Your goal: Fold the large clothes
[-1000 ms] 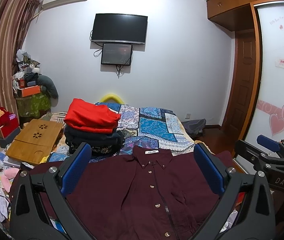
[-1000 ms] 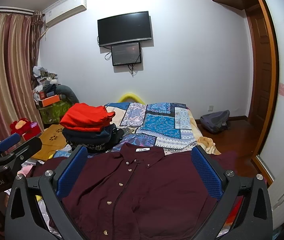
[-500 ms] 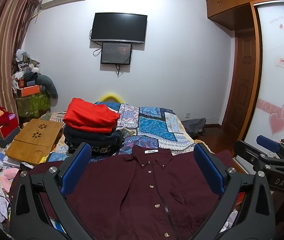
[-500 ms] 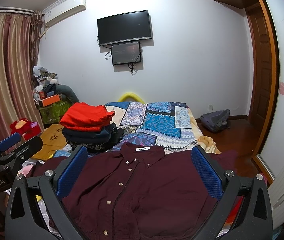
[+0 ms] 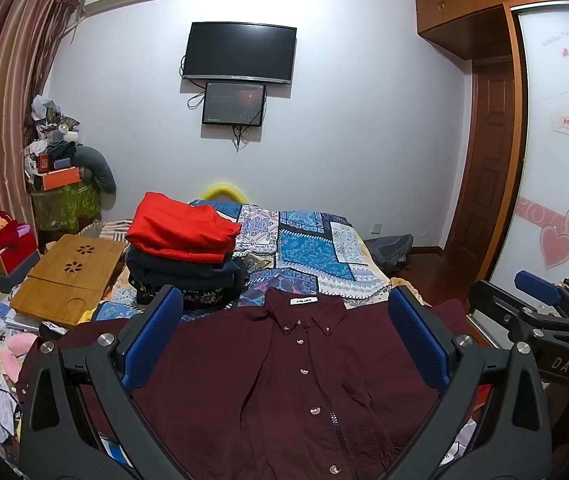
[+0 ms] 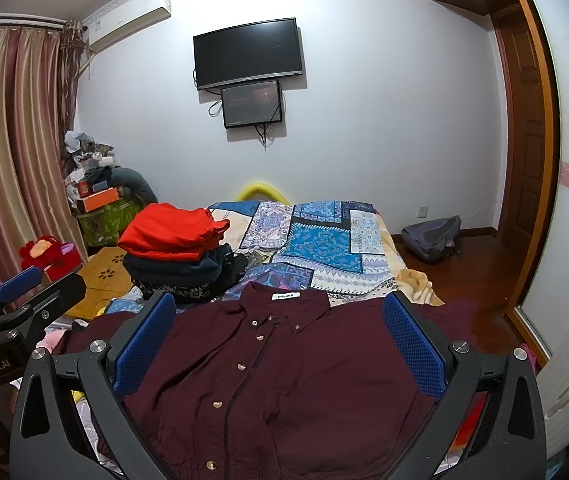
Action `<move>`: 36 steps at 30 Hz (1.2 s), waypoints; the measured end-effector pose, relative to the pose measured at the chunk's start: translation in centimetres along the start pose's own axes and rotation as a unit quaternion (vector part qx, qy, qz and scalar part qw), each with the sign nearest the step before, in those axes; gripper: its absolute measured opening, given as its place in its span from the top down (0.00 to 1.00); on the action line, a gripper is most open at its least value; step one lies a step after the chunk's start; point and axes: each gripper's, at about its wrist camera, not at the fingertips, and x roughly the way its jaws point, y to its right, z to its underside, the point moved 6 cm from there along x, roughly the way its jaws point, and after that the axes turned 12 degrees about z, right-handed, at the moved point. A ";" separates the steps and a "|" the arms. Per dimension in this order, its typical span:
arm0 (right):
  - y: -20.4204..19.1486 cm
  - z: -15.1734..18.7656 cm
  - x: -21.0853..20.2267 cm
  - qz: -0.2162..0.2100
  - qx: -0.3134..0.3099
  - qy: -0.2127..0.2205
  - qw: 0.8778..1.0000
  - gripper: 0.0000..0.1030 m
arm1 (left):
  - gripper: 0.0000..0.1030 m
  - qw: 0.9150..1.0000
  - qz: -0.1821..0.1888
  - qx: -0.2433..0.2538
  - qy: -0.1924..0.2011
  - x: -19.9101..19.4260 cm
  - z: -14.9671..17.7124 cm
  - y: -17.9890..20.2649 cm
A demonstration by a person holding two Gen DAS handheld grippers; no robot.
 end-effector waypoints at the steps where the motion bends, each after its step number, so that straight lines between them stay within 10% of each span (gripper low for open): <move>1: 0.0 0.0 0.0 0.000 0.000 0.000 1.000 0.00 | 0.00 1.000 0.000 0.000 0.000 0.0 0.0 0.0; 25: -0.2 0.2 1.1 0.009 -0.004 -0.013 1.000 0.00 | 0.00 1.000 -0.005 -0.014 -0.012 1.0 0.3 -1.6; 36: -2.1 0.8 4.5 0.013 -0.028 -0.048 0.998 0.00 | 0.00 0.996 -0.072 -0.058 -0.003 1.8 0.0 -9.9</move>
